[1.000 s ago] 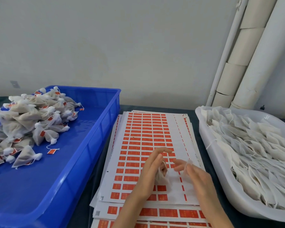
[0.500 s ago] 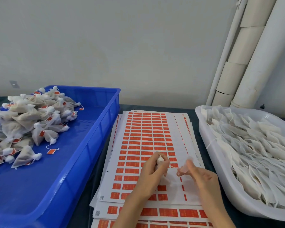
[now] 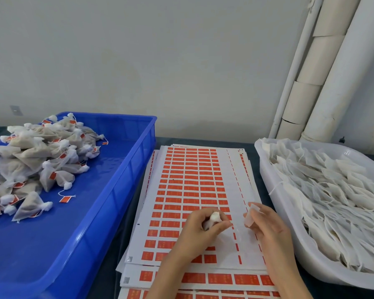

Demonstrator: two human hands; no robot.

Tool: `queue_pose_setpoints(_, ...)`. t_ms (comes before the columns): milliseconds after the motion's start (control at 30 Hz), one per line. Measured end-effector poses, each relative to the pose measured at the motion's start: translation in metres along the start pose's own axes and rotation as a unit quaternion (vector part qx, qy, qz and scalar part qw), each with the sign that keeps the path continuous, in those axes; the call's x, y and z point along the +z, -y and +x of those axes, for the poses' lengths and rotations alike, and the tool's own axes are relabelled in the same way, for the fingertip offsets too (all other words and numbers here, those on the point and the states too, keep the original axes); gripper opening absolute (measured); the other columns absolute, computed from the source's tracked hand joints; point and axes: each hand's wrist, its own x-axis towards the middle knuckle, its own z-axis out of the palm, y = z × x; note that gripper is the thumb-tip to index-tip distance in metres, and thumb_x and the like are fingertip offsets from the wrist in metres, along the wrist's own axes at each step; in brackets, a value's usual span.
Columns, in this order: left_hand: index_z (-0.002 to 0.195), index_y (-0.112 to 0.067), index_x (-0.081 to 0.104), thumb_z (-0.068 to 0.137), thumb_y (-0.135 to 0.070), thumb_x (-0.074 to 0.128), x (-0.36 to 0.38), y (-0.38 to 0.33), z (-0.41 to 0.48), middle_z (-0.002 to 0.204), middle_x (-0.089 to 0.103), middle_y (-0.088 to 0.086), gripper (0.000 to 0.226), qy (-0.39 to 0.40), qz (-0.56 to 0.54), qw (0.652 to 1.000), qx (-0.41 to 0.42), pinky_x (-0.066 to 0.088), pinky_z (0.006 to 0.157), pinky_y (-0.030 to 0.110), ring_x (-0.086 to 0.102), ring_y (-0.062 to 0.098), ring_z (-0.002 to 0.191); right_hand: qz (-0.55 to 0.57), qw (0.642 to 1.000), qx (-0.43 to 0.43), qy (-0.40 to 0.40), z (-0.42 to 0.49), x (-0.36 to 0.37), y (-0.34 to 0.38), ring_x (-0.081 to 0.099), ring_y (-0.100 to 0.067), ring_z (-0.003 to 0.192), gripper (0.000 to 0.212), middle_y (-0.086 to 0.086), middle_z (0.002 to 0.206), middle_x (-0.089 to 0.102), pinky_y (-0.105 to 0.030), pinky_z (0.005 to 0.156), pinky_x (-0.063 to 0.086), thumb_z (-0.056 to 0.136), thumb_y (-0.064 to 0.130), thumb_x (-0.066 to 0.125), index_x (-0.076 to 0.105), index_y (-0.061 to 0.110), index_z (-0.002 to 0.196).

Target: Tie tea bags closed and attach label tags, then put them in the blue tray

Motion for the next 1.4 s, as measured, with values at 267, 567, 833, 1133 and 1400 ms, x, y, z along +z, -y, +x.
queue_pose_setpoints(267,0.084,-0.024,0.074,0.083,-0.026,0.073,0.005,-0.005,-0.002,0.081,0.070,-0.006,0.002,0.081,-0.039,0.996,0.002,0.051,0.075,0.025,0.063,0.019,0.082,-0.046,0.996,-0.062,0.041,0.000,0.002,-0.002,0.069,-0.012,0.081,0.019,0.001,0.085,0.072,-0.033,0.078,0.052,0.086,0.020,0.067,0.064,0.033,0.099)
queue_pose_setpoints(567,0.085,-0.026,0.072,0.086,-0.028,0.069,0.008,-0.001,0.000,0.084,0.070,-0.004,0.003,0.019,-0.076,0.996,0.040,0.052,0.075,0.023,0.064,0.017,0.082,-0.075,0.990,-0.066,0.100,0.001,0.009,-0.008,0.070,-0.015,0.079,0.007,0.001,0.080,0.071,-0.017,0.062,0.053,0.086,0.009,0.067,0.062,0.012,0.088)
queue_pose_setpoints(833,0.082,-0.036,0.066,0.087,-0.035,0.067,0.011,0.005,0.003,0.083,0.066,-0.012,0.005,-0.025,-0.039,0.998,0.032,0.051,0.075,0.019,0.061,0.010,0.083,-0.087,0.992,-0.048,0.076,0.003,0.010,-0.014,0.068,-0.010,0.084,0.008,0.009,0.083,0.070,-0.026,0.075,0.057,0.085,0.006,0.068,0.066,0.013,0.089)
queue_pose_setpoints(1133,0.087,-0.025,0.068,0.090,-0.032,0.064,0.011,0.006,0.002,0.082,0.066,-0.008,0.009,-0.014,-0.024,1.000,0.011,0.052,0.075,0.026,0.061,0.016,0.084,-0.085,0.992,-0.060,0.067,0.001,0.010,-0.012,0.068,-0.006,0.083,0.006,0.012,0.083,0.070,-0.019,0.068,0.056,0.086,0.009,0.067,0.065,0.014,0.090)
queue_pose_setpoints(1400,0.083,-0.027,0.067,0.090,-0.029,0.065,0.012,0.006,0.002,0.079,0.065,-0.006,0.007,-0.024,-0.030,0.999,0.008,0.050,0.072,0.022,0.060,0.016,0.081,-0.090,0.991,-0.079,0.052,0.000,0.010,-0.013,0.067,-0.004,0.084,0.006,0.014,0.086,0.069,-0.016,0.067,0.054,0.086,0.015,0.067,0.064,0.019,0.089)
